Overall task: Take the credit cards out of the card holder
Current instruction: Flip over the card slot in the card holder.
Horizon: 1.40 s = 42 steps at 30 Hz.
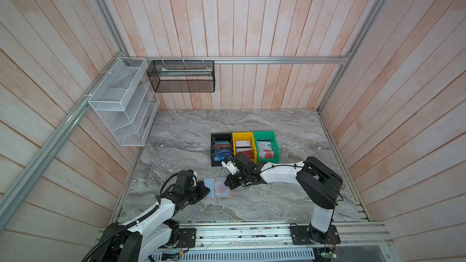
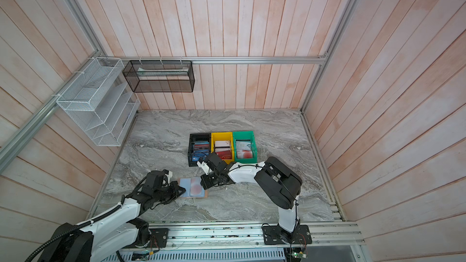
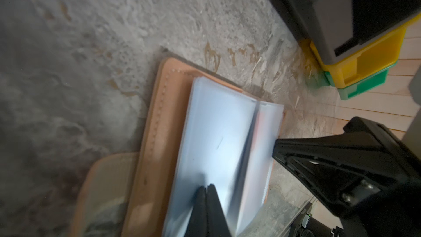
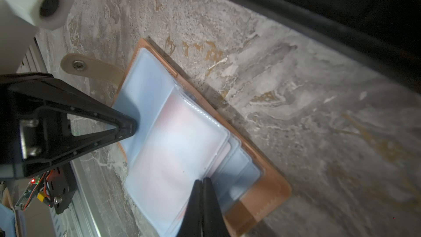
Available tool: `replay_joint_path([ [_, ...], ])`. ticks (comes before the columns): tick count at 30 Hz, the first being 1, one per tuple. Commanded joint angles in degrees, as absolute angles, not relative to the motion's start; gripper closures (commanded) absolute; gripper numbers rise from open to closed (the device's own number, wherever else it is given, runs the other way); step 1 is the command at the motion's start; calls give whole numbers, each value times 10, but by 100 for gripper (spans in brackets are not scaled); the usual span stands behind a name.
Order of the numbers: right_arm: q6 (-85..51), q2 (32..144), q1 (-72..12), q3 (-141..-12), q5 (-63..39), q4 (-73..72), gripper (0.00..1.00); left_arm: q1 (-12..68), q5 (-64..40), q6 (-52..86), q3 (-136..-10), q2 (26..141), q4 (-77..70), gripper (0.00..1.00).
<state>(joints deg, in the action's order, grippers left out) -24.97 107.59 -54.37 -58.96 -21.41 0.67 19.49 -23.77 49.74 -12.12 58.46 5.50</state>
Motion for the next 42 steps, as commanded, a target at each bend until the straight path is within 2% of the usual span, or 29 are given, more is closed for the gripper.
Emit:
replay_joint_path([
  [1, -236, 1092, -551, -603, -225, 26, 100, 192, -218, 492, -97, 599, 89, 100],
  [22, -230, 1136, -553, -634, -301, 16, 100, 192, -220, 491, -90, 608, 79, 100],
  [42, -195, 1186, -559, -728, -356, 57, 100, 192, -223, 484, -100, 598, 98, 100],
])
